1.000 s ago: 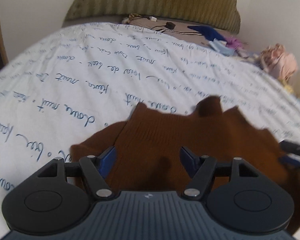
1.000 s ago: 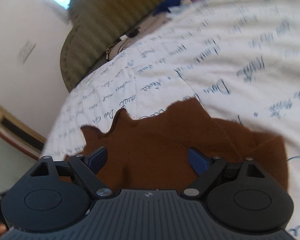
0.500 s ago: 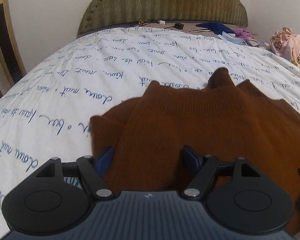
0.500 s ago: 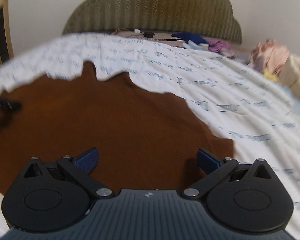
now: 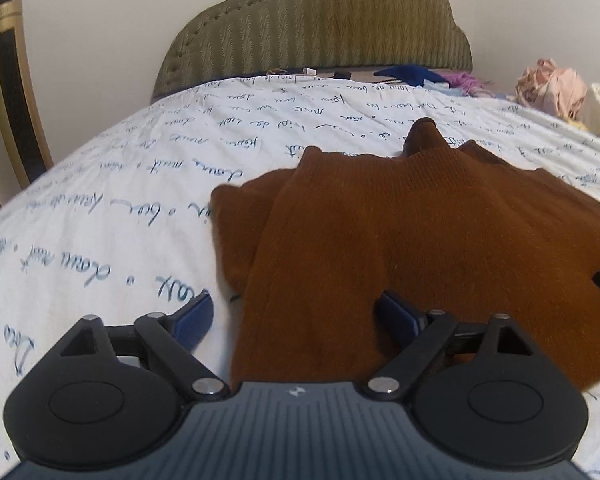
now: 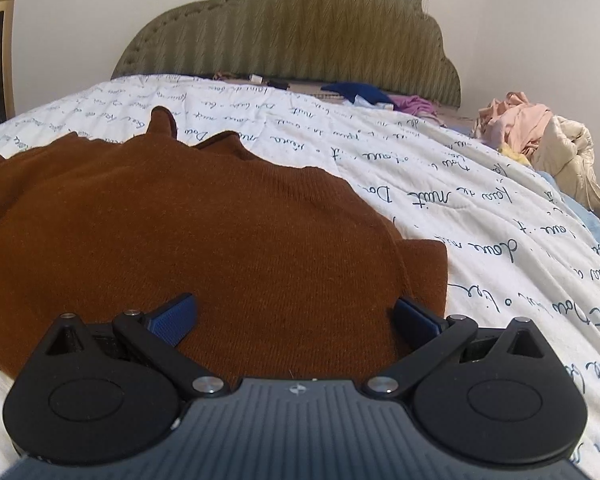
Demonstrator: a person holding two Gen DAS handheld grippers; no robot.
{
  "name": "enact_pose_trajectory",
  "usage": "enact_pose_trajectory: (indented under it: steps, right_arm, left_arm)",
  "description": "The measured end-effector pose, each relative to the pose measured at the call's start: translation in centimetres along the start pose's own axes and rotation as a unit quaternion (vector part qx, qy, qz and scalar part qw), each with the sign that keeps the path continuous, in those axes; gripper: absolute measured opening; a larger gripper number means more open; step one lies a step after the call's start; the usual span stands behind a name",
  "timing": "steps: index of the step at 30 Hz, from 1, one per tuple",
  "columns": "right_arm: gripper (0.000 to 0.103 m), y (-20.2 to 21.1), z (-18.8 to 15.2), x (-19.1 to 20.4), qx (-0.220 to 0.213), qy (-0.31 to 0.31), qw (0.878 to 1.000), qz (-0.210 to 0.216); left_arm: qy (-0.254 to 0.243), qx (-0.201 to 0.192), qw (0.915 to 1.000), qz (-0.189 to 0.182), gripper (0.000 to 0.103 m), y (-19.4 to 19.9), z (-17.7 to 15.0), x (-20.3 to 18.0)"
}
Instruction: Fold small clothes
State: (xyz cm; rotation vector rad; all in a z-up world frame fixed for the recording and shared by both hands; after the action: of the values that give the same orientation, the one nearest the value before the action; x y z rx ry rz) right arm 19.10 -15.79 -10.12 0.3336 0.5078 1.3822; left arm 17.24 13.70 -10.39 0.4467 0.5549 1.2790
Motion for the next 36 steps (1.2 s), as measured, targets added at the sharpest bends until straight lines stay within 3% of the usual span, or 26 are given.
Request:
enact_pose_trajectory:
  steps: [5, 36]
  right_arm:
    - [0.103, -0.15, -0.19, -0.43, -0.004, -0.018, 1.0, 0.009]
    - [0.103, -0.14, -0.23, -0.14, -0.003, -0.022, 1.0, 0.008]
  left_arm:
    - [0.023, -0.018, 0.9996, 0.001, 0.1, -0.09, -0.55, 0.37]
    - [0.022, -0.02, 0.9995, 0.007, 0.103, -0.32, -0.56, 0.33]
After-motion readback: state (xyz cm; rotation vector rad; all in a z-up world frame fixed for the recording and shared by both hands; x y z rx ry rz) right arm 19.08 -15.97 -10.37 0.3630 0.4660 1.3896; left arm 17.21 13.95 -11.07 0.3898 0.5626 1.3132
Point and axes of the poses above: each gripper's, at about its wrist camera, not at the fingertips, and y roughly against the way its jaws point, x to its left, z to its top, the point moved 9 cm from there along -y, roughly the way its jaws point, and after that the axes turned 15 degrees about -z, right-handed, at the moved point
